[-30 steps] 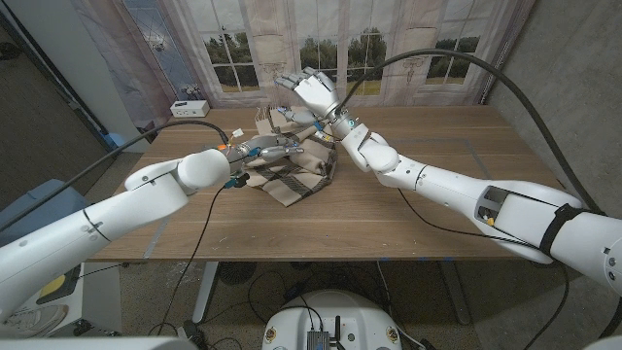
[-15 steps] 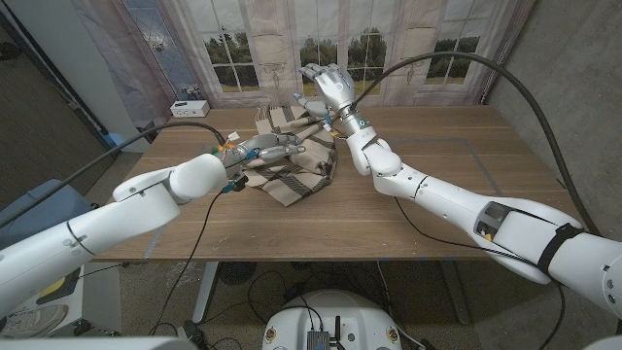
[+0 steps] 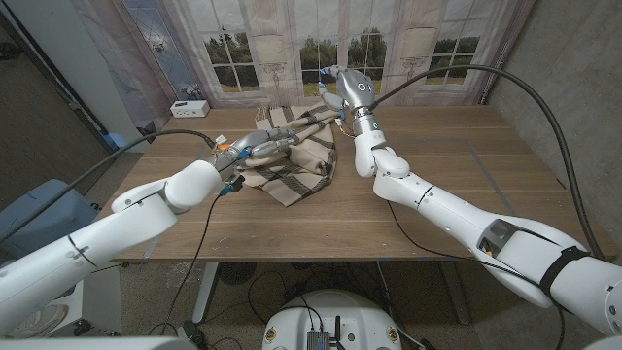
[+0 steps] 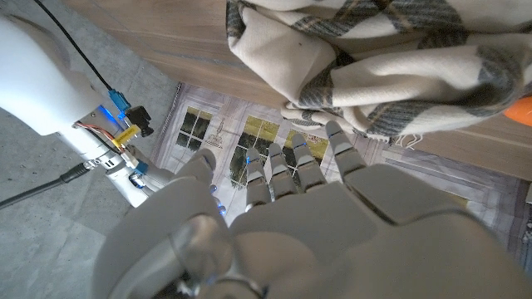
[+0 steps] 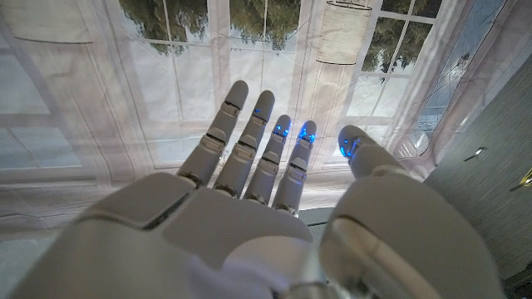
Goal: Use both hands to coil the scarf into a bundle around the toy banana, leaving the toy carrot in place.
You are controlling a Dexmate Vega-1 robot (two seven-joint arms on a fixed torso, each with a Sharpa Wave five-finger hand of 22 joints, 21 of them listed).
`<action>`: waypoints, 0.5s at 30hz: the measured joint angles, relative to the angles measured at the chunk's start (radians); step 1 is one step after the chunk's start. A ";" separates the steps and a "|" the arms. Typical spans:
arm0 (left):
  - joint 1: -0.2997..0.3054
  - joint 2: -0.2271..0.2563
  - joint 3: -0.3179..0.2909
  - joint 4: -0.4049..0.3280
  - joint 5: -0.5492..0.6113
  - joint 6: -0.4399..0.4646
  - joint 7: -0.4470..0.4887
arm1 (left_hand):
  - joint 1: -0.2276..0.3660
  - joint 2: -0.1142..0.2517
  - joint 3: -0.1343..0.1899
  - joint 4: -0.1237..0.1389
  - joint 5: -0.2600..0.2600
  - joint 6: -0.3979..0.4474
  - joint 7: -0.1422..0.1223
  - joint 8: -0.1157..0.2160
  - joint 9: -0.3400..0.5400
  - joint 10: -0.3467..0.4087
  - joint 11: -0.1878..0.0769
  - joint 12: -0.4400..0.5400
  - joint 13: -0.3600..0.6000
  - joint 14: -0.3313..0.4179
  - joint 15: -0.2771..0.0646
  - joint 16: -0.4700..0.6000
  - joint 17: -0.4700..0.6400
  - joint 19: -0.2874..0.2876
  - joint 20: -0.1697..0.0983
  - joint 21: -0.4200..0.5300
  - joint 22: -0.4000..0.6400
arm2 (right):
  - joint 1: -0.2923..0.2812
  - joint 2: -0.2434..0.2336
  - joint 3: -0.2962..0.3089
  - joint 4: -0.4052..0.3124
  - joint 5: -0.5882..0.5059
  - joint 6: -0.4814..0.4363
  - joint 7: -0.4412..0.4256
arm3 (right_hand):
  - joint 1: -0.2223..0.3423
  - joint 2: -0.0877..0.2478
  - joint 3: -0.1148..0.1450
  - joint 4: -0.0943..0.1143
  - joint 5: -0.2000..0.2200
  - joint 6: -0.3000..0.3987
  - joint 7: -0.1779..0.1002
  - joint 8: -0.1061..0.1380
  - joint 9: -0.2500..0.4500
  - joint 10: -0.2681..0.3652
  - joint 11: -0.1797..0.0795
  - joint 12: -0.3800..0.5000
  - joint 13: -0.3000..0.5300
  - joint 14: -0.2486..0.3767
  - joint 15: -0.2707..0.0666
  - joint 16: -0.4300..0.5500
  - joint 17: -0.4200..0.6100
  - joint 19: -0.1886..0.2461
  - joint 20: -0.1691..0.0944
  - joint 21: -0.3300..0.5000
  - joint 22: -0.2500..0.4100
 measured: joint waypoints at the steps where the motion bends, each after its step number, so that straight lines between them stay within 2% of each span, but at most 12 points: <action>1: 0.005 -0.007 -0.004 0.011 0.000 -0.010 0.005 | 0.000 0.000 0.001 -0.001 0.000 0.004 -0.002 0.000 0.000 0.003 0.000 0.004 0.000 0.002 -0.002 0.000 0.000 0.003 -0.002 0.002 0.000 | -0.006 0.000 0.007 -0.006 0.022 0.005 0.002 | 0.000 0.001 0.003 -0.003 -0.004 0.001 0.001 0.000 0.000 0.001 0.001 0.000 0.000 0.003 -0.003 0.001 -0.002 0.000 0.000 0.000 0.001; 9: 0.018 -0.050 -0.019 0.085 0.000 -0.117 0.039 | 0.008 0.008 0.025 -0.008 0.005 0.033 0.005 0.000 0.000 0.023 -0.001 0.005 0.000 0.024 -0.008 0.000 -0.005 0.018 0.004 0.004 0.000 | -0.068 0.001 0.082 -0.075 0.141 0.029 0.021 | 0.011 0.032 0.015 -0.007 -0.030 0.030 0.016 0.000 0.000 0.014 0.014 0.004 0.000 0.005 -0.006 0.016 0.012 -0.006 0.006 -0.007 0.005; 15: 0.007 -0.088 -0.024 0.163 -0.006 -0.202 0.043 | 0.013 0.005 0.033 -0.009 0.005 0.044 0.012 0.000 0.000 0.033 -0.002 0.005 0.000 0.034 -0.009 0.000 -0.002 0.023 -0.002 0.010 0.000 | -0.113 0.005 0.139 -0.118 0.260 0.053 0.047 | 0.018 0.058 0.007 -0.015 -0.061 0.048 0.034 0.000 0.000 0.022 0.045 0.004 0.002 0.005 -0.006 0.036 0.033 -0.022 0.022 -0.011 0.005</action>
